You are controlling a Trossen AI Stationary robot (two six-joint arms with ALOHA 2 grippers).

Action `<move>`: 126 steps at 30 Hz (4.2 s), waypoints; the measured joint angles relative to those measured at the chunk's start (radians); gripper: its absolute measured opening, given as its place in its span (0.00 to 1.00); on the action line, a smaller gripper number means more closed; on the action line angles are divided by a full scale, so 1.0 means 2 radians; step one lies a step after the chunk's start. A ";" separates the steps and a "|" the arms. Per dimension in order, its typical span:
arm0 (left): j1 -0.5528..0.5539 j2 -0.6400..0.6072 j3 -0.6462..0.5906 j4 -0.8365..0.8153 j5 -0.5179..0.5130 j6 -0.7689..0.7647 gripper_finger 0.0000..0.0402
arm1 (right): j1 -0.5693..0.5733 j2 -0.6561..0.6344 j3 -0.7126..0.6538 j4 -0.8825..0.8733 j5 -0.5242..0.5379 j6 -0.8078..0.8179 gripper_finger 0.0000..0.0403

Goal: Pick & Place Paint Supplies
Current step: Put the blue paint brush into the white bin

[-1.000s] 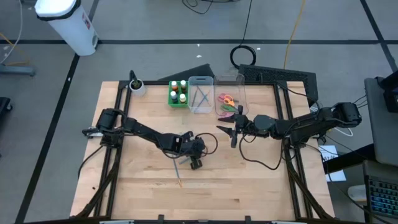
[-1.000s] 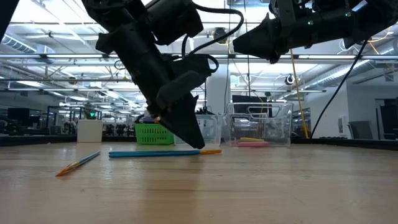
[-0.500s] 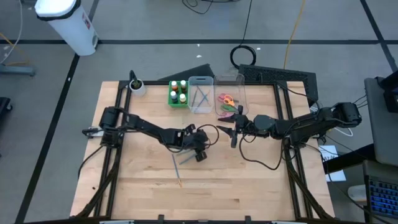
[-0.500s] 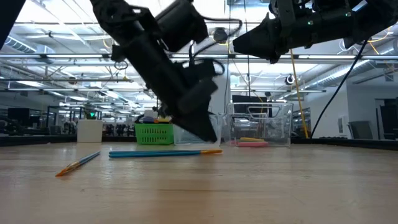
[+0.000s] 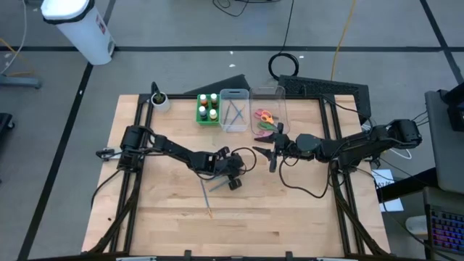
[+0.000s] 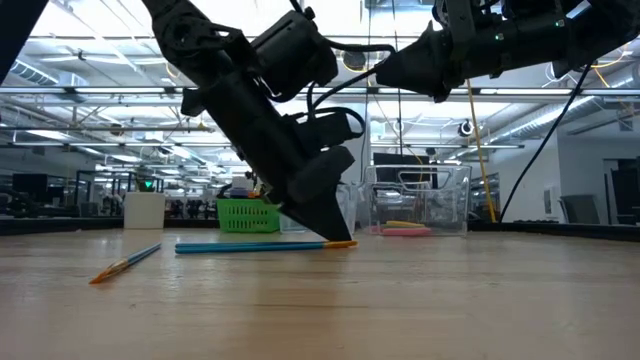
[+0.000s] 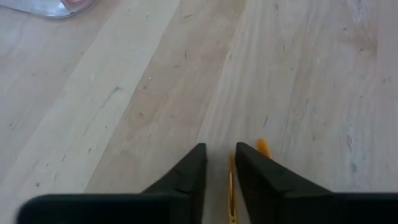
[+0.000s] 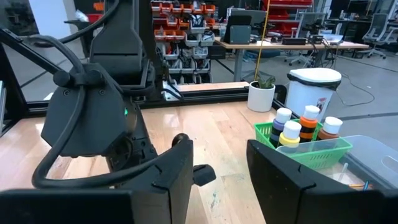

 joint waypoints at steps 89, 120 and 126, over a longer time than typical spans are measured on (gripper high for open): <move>-0.045 -0.343 0.000 -0.171 -0.186 0.030 0.52 | -0.002 0.169 0.057 0.171 -0.079 0.021 0.01; 0.023 -0.106 0.000 -0.159 -0.084 -0.042 0.57 | -0.254 0.240 0.216 -0.162 -0.130 0.037 0.14; 0.023 -0.106 0.000 -0.150 -0.083 -0.041 0.57 | -0.255 0.238 0.216 -0.157 -0.130 0.034 0.36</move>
